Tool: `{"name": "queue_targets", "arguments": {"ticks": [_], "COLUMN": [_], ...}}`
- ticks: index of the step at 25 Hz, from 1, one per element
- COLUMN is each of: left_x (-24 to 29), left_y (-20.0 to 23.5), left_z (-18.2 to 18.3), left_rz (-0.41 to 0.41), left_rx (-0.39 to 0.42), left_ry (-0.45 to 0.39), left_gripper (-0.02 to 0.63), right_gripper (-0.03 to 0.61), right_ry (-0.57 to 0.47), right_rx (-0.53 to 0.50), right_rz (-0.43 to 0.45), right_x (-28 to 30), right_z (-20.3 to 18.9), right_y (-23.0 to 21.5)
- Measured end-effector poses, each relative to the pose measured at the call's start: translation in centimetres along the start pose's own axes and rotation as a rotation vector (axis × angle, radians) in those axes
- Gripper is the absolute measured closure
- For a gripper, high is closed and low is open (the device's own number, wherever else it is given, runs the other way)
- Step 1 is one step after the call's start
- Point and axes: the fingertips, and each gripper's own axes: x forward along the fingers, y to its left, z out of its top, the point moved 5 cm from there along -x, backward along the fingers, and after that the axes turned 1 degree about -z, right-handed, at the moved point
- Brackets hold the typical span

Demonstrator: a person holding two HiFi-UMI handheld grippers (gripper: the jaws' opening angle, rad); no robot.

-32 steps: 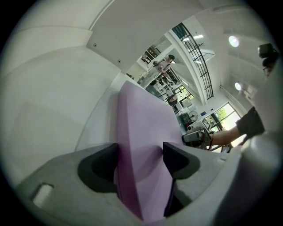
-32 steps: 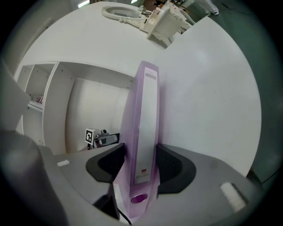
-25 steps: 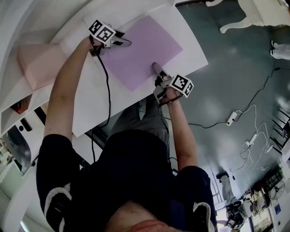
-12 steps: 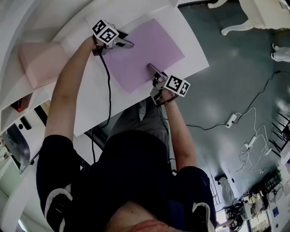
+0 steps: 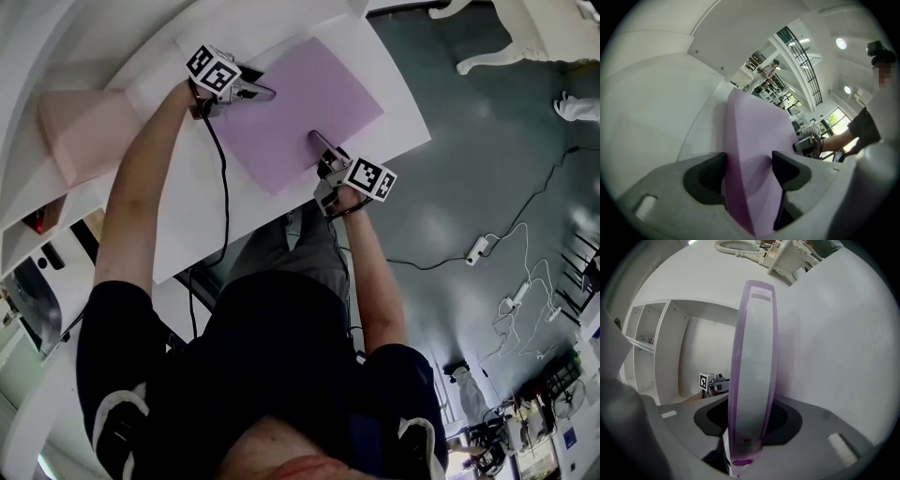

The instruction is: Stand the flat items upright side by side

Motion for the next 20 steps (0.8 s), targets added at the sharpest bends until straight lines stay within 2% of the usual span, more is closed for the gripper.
{"name": "queue_targets", "arguments": {"ticks": [10, 20], "left_x": [-1.1, -2.9], "left_y": [-0.8, -2.4], "left_z": [0.3, 2.0], "left_rz": [-0.011, 0.018], "left_rx": [0.009, 0.051], "left_ry": [-0.127, -0.27], "left_gripper": [0.291, 0.29], "right_gripper": [0.438, 0.442], "right_ry": [0.0, -0.025], "right_rx": [-0.071, -0.272], "right_rz": [0.031, -0.012], "right_x": [-0.7, -2.0], "right_z": [0.7, 2.7], "right_y": [1.5, 4.4]}}
